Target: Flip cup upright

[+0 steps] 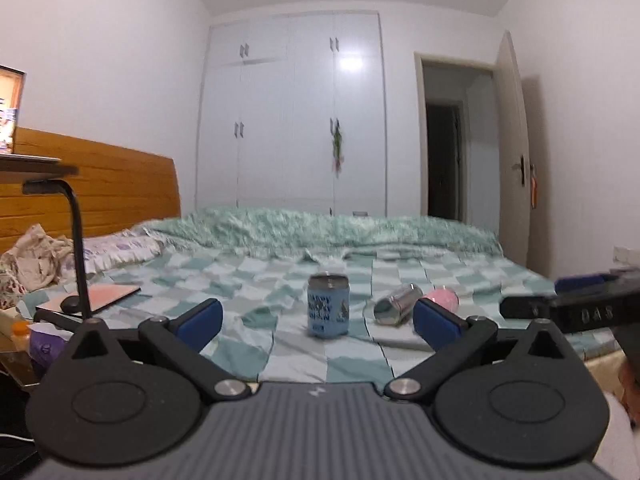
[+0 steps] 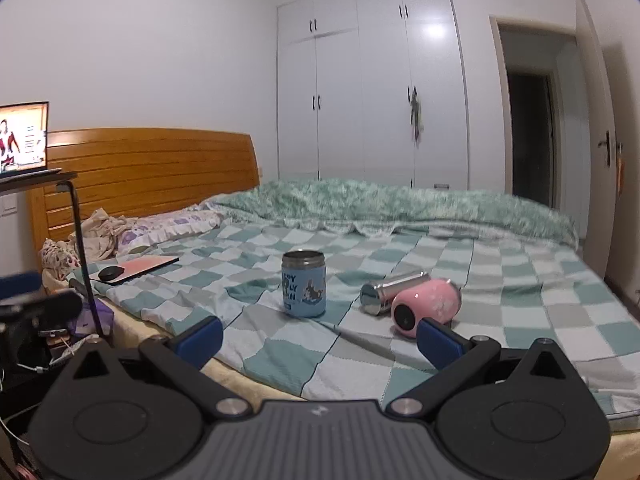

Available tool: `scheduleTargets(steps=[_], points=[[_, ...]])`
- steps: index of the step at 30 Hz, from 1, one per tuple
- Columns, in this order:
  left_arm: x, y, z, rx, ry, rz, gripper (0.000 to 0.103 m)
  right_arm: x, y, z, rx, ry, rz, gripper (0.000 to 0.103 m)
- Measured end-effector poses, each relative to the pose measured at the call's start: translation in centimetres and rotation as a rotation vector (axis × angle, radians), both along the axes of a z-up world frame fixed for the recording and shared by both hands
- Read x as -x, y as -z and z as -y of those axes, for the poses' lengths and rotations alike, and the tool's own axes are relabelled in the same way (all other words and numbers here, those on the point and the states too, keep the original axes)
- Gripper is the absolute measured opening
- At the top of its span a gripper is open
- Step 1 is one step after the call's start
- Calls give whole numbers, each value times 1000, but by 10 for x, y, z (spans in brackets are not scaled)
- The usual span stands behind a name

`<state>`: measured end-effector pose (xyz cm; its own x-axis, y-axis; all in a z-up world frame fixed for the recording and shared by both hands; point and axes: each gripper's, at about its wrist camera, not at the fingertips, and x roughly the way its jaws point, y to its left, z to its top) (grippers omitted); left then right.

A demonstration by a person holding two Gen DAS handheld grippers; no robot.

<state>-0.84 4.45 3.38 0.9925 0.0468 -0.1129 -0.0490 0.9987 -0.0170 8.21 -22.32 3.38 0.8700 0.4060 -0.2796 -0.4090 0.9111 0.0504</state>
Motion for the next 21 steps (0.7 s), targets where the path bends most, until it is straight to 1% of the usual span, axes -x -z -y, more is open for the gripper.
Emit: scheduleTargets(steps=[4, 7, 9, 14, 21], points=[[4, 1, 0, 33, -8, 0, 103, 17, 0, 3, 6, -13, -1, 103], [13, 1, -1, 64, -16, 38, 103, 28, 4, 5, 0, -13, 5, 103], [16, -1, 2, 55, -15, 57, 103, 34, 6, 5, 5, -3, 15, 103], [17, -1, 6, 22, 4, 61, 103, 46, 6, -2, 52, -8, 65, 103], [13, 4, 2, 55, -10, 29, 103, 49, 3, -2, 64, -16, 92, 103]])
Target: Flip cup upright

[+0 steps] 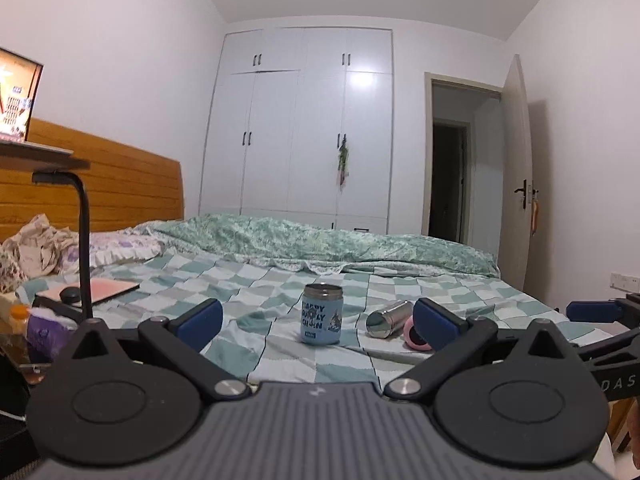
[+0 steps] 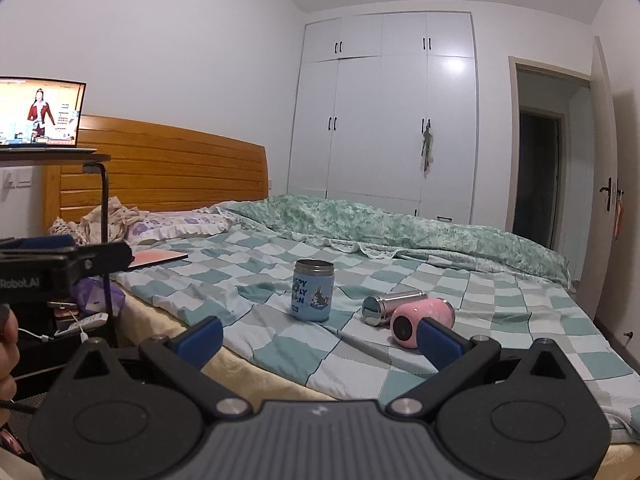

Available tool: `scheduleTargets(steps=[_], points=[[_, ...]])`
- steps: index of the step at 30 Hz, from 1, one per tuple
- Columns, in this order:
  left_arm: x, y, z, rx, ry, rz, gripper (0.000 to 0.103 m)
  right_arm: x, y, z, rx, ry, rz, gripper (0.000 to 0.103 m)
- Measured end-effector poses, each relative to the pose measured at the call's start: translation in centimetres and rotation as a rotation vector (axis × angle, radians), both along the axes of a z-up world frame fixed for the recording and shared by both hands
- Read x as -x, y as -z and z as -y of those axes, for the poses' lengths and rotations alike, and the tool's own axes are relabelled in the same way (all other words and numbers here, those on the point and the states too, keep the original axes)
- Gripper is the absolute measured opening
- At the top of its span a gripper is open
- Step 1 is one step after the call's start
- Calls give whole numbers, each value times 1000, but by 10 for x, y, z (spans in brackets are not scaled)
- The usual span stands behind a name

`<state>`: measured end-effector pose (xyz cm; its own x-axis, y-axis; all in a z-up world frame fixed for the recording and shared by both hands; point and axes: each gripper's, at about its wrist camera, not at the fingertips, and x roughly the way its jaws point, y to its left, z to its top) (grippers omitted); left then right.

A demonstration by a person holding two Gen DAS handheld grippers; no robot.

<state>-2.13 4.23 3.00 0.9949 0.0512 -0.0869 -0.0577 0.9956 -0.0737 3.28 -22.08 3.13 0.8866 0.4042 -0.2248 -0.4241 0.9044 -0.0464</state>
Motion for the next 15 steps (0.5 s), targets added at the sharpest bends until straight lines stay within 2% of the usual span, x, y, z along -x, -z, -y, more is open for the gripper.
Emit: scheduleTargets(steps=[3, 11, 15], points=[[1, 1, 0, 13, 5, 5, 103, 2, -2, 4, -14, 16, 16, 103], [6, 2, 12, -28, 55, 42, 103, 5, 2, 12, -43, 27, 14, 103], [3, 5, 12, -10, 55, 26, 103, 5, 3, 14, -53, 40, 8, 103]])
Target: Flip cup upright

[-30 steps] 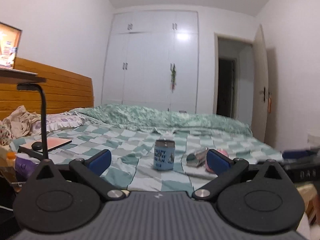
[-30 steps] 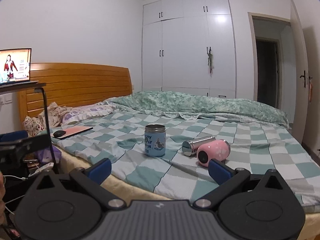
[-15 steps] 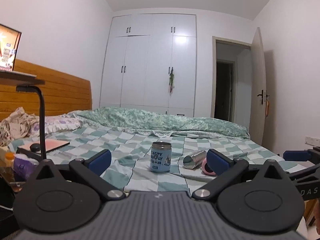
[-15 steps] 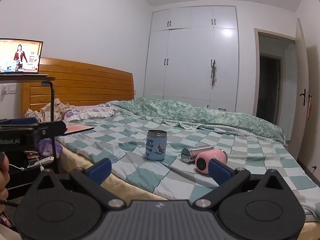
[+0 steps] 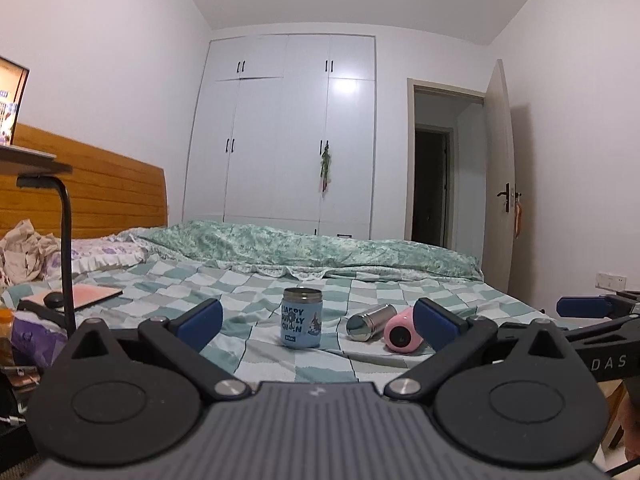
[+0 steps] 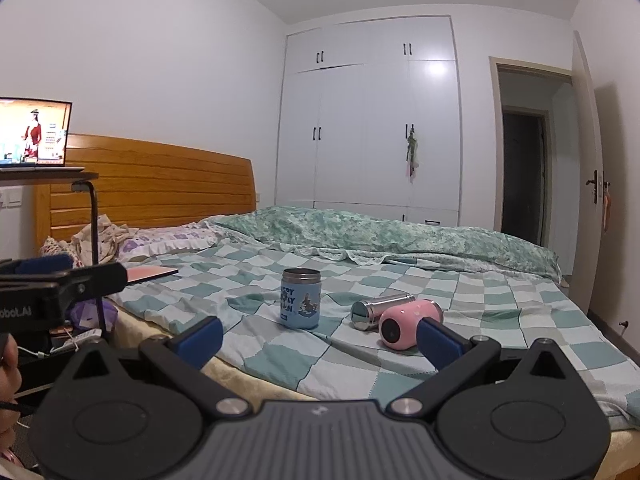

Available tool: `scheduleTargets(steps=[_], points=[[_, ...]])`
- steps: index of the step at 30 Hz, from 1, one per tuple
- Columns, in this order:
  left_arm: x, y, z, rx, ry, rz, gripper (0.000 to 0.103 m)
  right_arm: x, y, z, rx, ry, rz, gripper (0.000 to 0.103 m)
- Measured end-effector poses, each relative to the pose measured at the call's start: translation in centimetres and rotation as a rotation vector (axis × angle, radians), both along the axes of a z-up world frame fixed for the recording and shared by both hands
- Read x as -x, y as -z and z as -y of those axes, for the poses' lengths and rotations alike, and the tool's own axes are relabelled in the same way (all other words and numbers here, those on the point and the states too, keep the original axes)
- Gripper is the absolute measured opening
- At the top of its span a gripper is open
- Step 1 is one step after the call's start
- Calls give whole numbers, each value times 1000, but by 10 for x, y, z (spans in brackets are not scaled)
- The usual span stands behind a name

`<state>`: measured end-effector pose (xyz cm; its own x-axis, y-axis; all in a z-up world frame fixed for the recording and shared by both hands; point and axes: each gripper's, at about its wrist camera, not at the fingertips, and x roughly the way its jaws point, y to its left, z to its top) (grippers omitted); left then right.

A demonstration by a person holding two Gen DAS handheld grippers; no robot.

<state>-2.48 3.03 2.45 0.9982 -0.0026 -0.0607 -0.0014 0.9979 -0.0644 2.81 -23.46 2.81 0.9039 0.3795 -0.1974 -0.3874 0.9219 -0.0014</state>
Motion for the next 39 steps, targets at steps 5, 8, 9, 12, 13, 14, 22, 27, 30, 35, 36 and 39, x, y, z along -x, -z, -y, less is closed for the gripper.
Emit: scheduleTargets(steps=[5, 8, 9, 12, 13, 14, 22, 27, 30, 35, 36, 39], points=[[-4, -1, -3, 9, 1, -9, 103, 2, 1, -2, 10, -5, 7, 103], [-3, 0, -3, 8, 1, -9, 103, 2, 1, -2, 11, -4, 6, 103], [-3, 0, -3, 9, -1, -9, 103, 1, 1, -2, 10, -4, 6, 103], [-3, 0, -2, 12, -3, -11, 103, 2, 2, -1, 5, -1, 4, 103], [-3, 0, -2, 13, -2, -12, 103, 2, 2, -1, 5, 0, 2, 103], [-2, 0, -2, 14, -1, -12, 103, 2, 2, -1, 5, 0, 3, 103], [-2, 0, -3, 13, -1, -12, 103, 2, 2, -1, 6, -1, 0, 103], [-2, 0, -2, 14, -2, -13, 103, 1, 2, -1, 6, -1, -2, 103], [-2, 0, -2, 14, -3, -11, 103, 1, 2, -1, 6, 0, -2, 103], [-2, 1, -2, 16, -5, -14, 103, 1, 2, -1, 7, 0, -3, 103], [-2, 1, -2, 16, -4, -14, 103, 1, 2, -1, 7, -1, -3, 103], [-3, 1, -2, 17, -4, -15, 103, 0, 2, -1, 7, 0, -4, 103]])
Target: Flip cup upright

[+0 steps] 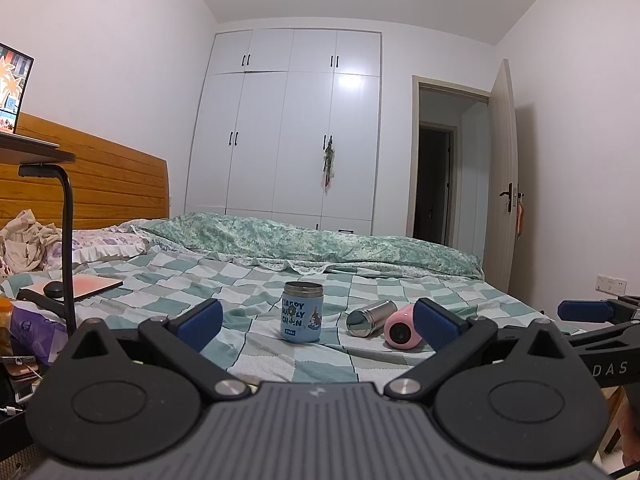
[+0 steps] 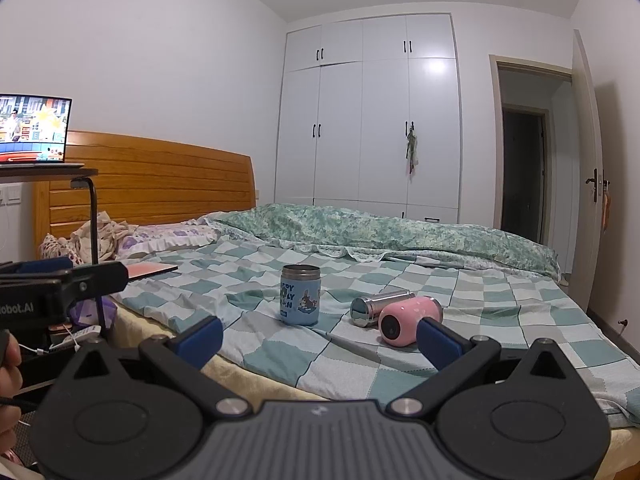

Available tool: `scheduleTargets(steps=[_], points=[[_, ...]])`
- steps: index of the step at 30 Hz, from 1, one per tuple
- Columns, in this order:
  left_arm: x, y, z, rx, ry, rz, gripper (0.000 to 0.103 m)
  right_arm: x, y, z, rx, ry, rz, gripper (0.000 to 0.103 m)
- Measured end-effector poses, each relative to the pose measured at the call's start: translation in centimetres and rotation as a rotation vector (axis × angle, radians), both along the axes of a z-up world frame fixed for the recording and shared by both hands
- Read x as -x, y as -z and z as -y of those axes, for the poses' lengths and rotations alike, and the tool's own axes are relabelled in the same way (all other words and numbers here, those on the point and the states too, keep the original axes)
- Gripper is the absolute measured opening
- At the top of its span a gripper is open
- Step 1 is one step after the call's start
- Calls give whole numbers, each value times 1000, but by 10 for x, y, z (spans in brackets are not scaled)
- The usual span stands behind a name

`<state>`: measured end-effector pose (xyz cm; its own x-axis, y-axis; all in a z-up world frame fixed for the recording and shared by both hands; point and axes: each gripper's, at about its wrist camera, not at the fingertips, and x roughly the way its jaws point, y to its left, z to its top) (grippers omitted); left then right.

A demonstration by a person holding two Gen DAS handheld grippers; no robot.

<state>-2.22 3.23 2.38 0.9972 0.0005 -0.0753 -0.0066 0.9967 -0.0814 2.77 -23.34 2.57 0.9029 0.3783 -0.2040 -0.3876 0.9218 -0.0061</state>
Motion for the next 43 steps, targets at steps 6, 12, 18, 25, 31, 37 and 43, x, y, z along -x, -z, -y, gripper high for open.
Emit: scheduleTargets(steps=[6, 12, 18, 25, 31, 37, 43], points=[[0, 0, 0, 1, -1, -4, 103, 0, 1, 0, 1, -1, -1, 103], [0, 0, 0, 2, -3, -3, 103, 1, 2, 0, 1, 1, -1, 103], [0, 0, 0, 3, -2, -4, 103, 1, 3, 0, 3, 1, -1, 103], [-1, -1, -1, 6, -2, -9, 103, 0, 2, 0, 1, 2, -1, 103], [-1, -1, -3, 8, -5, -11, 103, 0, 2, 0, 2, 0, -1, 103], [-2, -1, -1, 8, -5, -13, 103, 1, 2, 0, 1, 1, -3, 103], [-3, 0, 2, 4, 11, -16, 103, -3, 3, 2, 0, 2, -9, 103]])
